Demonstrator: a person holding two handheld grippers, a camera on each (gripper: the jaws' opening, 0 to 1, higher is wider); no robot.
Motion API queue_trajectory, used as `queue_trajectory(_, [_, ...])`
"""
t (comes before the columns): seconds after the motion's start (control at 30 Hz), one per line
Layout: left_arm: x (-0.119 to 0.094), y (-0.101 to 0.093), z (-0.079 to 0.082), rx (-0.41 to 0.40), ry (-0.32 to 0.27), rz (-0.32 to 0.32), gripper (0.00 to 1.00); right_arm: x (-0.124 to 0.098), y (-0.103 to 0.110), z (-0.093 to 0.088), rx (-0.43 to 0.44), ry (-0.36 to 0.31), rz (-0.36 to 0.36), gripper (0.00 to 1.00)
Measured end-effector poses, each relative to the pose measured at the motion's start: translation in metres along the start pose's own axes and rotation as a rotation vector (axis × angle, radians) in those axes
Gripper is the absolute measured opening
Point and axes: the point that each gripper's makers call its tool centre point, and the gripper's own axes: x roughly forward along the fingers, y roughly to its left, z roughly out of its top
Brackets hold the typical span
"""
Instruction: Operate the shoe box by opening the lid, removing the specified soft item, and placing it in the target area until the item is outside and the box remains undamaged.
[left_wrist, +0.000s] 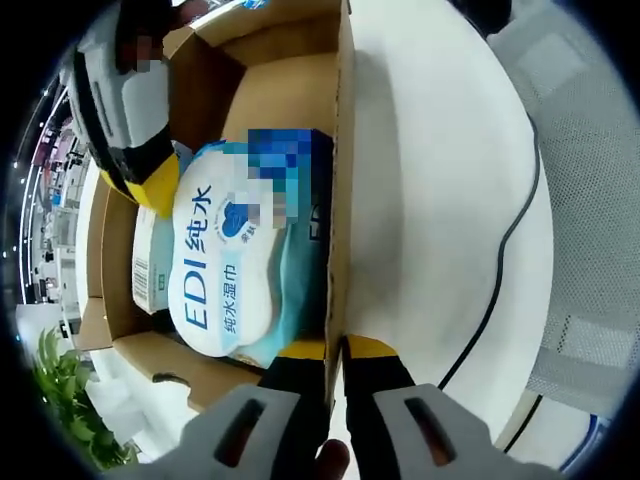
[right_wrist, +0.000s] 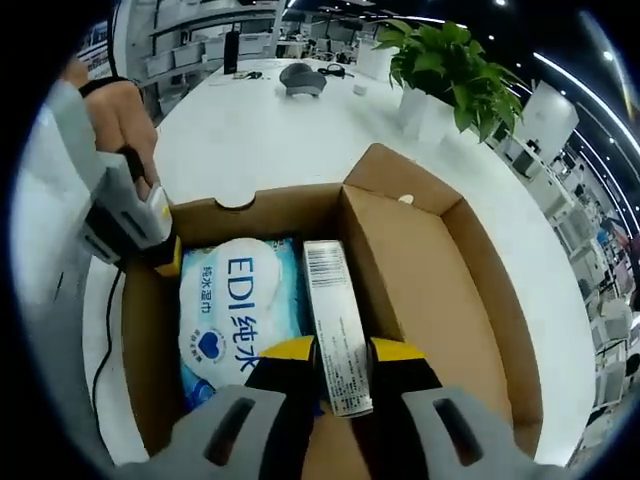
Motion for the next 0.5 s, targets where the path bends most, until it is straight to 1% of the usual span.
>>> queue_trajectory(0.1, [0.000, 0.000, 0.000, -0.001, 0.000, 0.002, 0.03, -0.004, -0.001, -0.008, -0.003, 0.016, -0.004, 0.16])
queue_trajectory(0.23, [0.000, 0.000, 0.000, -0.002, 0.000, 0.004, 0.03, -0.011, -0.005, -0.020, 0.018, 0.034, -0.012, 0.16])
queue_trajectory(0.33, [0.000, 0.001, 0.000, 0.000, 0.001, 0.003, 0.03, -0.018, -0.007, -0.032, 0.036, 0.047, -0.025, 0.16])
queue_trajectory(0.5, [0.000, 0.001, 0.000, -0.002, 0.001, 0.003, 0.03, -0.030, -0.009, -0.052, 0.095, 0.069, -0.040, 0.16])
